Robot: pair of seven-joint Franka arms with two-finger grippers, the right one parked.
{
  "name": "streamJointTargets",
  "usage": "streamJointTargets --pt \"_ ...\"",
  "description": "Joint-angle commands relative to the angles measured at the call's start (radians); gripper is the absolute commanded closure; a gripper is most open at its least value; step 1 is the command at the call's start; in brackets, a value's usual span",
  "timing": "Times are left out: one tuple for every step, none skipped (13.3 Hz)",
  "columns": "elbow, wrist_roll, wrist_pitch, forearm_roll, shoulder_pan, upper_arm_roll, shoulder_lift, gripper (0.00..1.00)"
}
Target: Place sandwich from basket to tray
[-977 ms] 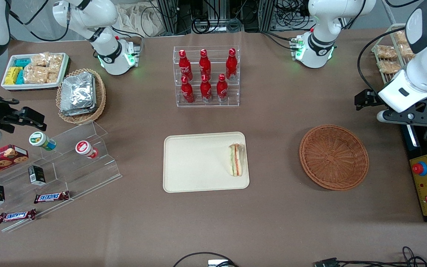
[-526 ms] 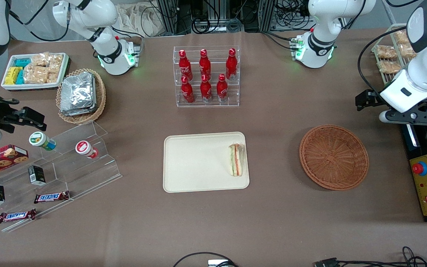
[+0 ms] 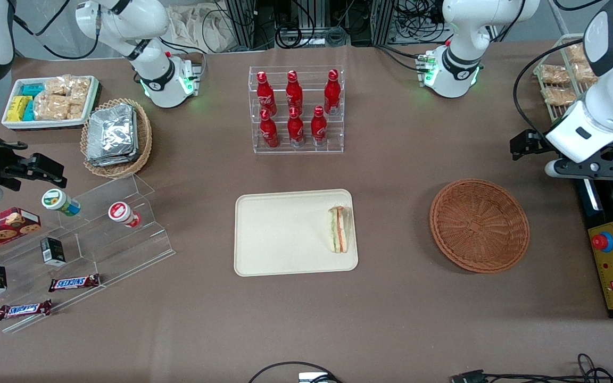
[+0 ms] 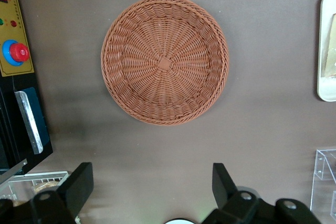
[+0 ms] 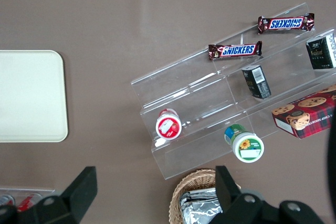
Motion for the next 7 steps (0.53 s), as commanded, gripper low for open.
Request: streamJointTargets --pt "0.009 -0.021 0.001 0.0 0.011 -0.011 0.002 0.0" --pt "0.009 -0.021 0.001 0.0 0.011 -0.011 0.002 0.0" --pt "0.009 -0.021 0.001 0.0 0.012 -0.011 0.002 0.0" --pt "0.01 -0.021 0.003 0.0 0.012 -0.011 0.002 0.0" --pt "0.01 -0.021 0.004 0.0 0.012 -0.011 0.002 0.0" --pt "0.007 -0.022 0.004 0.0 0.012 -0.011 0.002 0.0" --pt "0.006 -0.021 0.003 0.0 0.012 -0.011 0.0 0.0"
